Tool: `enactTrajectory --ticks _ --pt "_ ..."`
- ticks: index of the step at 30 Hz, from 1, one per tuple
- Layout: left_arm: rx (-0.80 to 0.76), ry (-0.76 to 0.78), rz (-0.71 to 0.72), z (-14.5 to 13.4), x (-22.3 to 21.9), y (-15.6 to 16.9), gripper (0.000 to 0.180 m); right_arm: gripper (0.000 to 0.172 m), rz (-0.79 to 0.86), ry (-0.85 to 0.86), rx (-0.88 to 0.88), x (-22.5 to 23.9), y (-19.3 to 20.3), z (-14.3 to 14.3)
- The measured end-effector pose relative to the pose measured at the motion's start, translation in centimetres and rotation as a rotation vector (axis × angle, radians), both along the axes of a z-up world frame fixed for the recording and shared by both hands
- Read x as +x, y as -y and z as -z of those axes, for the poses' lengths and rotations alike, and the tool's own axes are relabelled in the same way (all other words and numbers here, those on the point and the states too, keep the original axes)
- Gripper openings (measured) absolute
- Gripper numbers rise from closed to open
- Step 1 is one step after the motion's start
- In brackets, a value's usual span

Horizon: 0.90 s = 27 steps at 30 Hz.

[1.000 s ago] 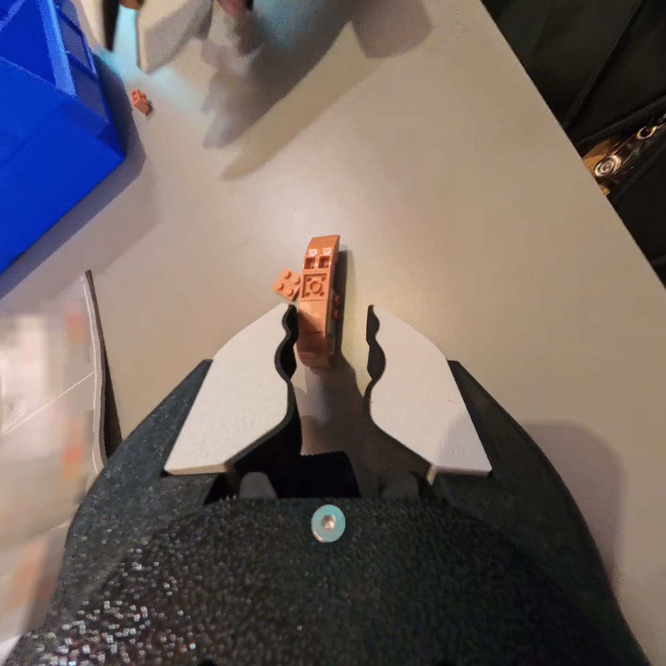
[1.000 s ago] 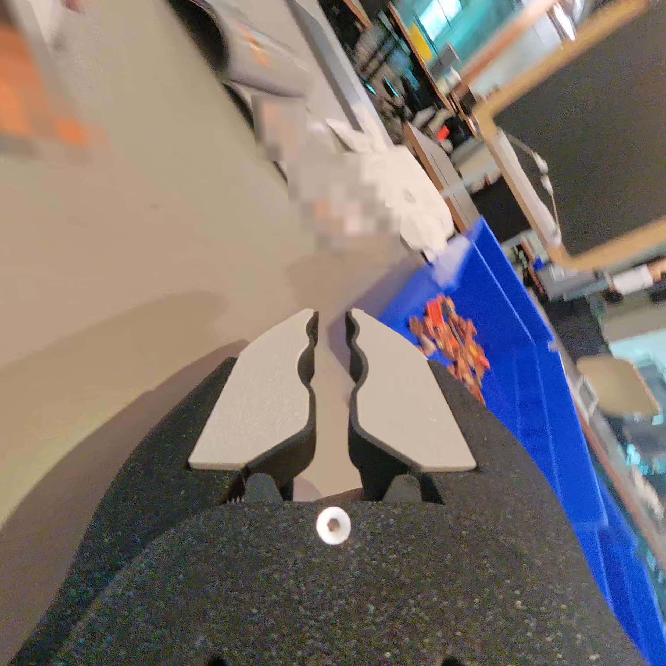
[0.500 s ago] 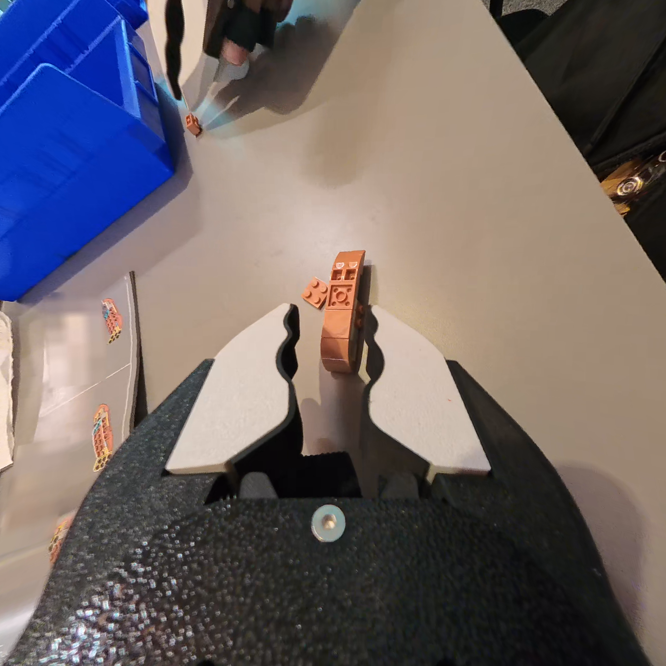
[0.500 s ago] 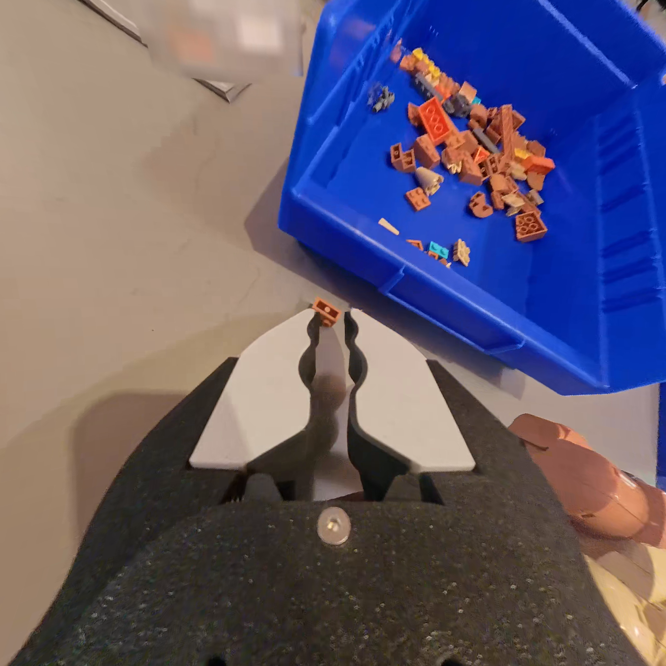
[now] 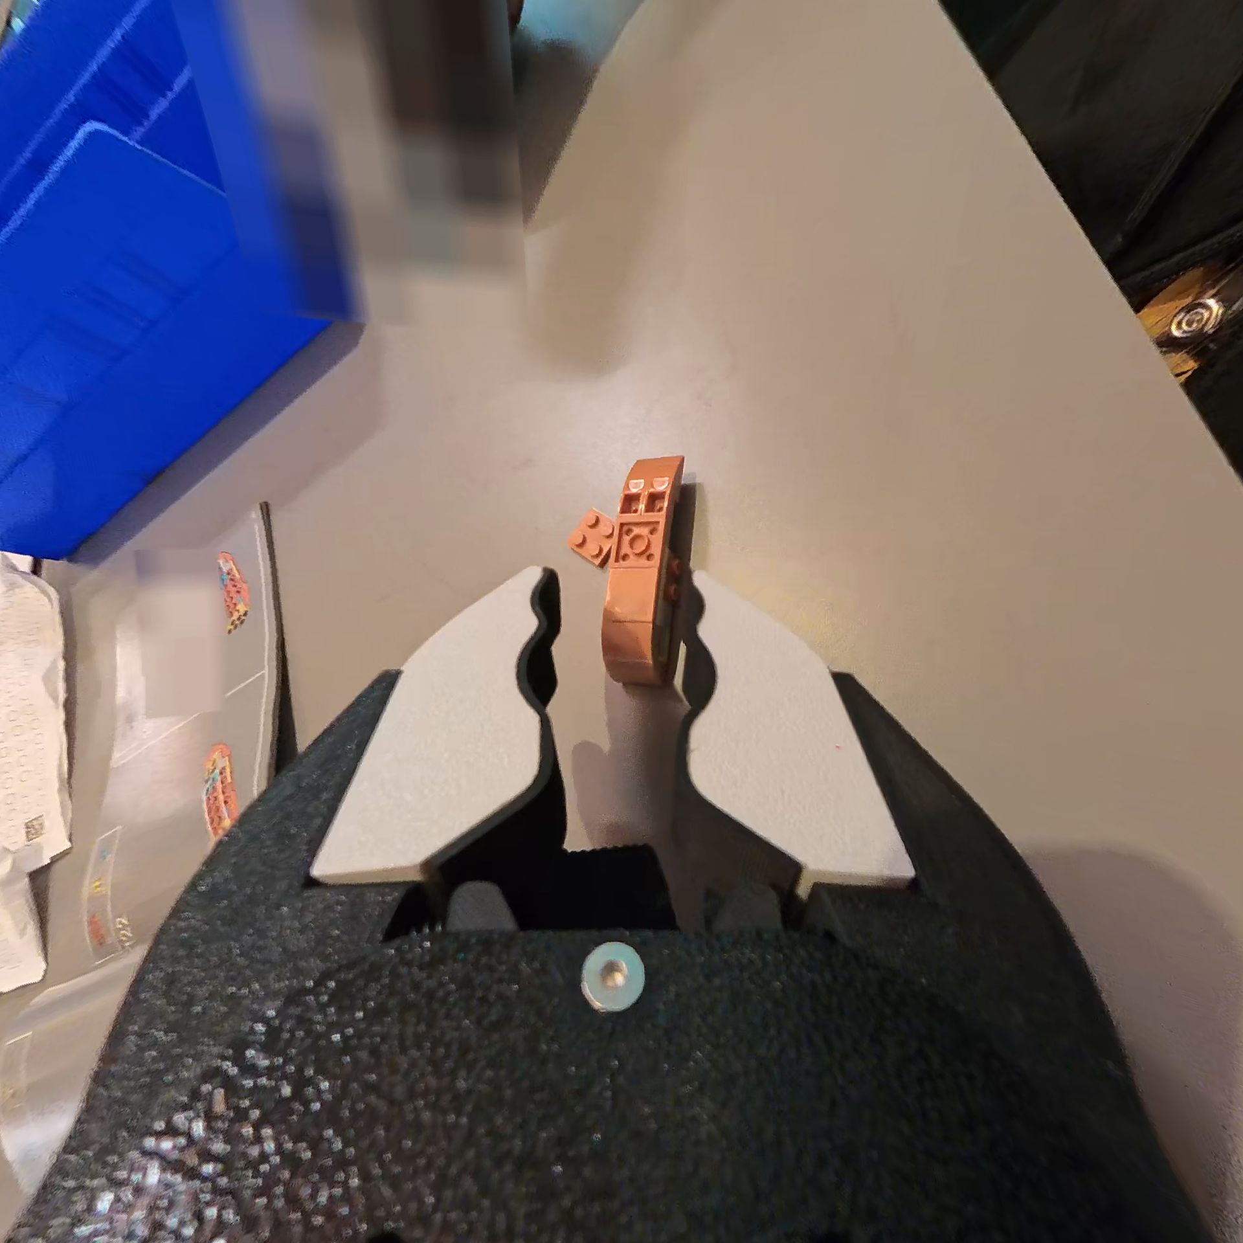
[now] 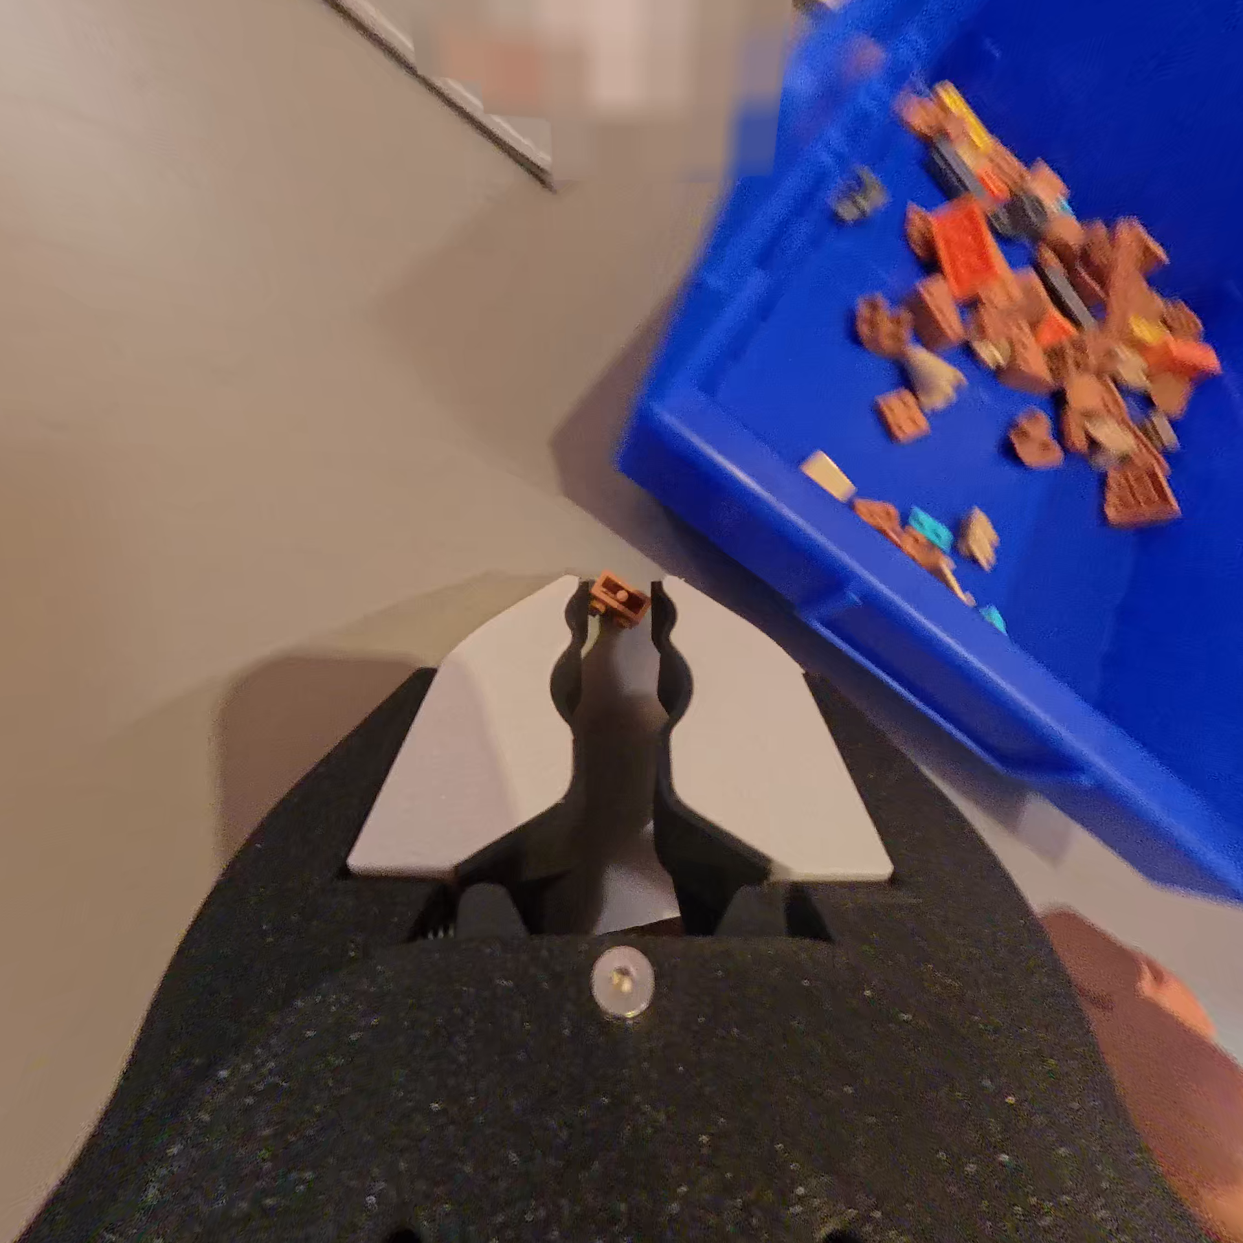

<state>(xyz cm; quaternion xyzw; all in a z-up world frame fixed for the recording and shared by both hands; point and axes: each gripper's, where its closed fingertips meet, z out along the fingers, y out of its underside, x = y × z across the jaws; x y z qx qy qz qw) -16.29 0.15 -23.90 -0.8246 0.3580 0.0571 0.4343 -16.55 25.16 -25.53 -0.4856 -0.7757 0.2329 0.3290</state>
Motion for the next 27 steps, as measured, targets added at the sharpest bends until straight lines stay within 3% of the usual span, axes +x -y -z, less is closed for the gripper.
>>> enactTrajectory --ticks 7,12,15,18,22,27 --pt "0.054 0.133 -0.026 -1.5 0.9 -1.2 0.032 0.017 -0.588 -0.19 0.143 1.6 10.7 -1.5" --pt "0.01 0.319 -0.131 -2.0 1.0 -3.1 0.031 0.018 -0.859 -0.338 0.169 2.5 16.4 -2.9" --pt "-0.052 0.404 -0.169 -2.0 1.2 -4.0 0.031 0.018 -0.934 -0.392 0.204 2.3 17.9 -3.3" --pt "-0.123 0.397 -0.214 -1.3 0.4 -4.9 0.031 0.018 -0.994 -0.405 0.261 2.0 18.3 -3.2" --pt "-0.26 0.459 -0.145 -0.1 1.2 -5.5 0.033 0.018 -1.049 -0.424 0.286 1.4 18.8 -3.2" --pt "-0.284 0.497 -0.157 0.3 1.0 -6.5 0.031 0.019 -1.095 -0.481 0.379 0.5 19.2 -2.8"
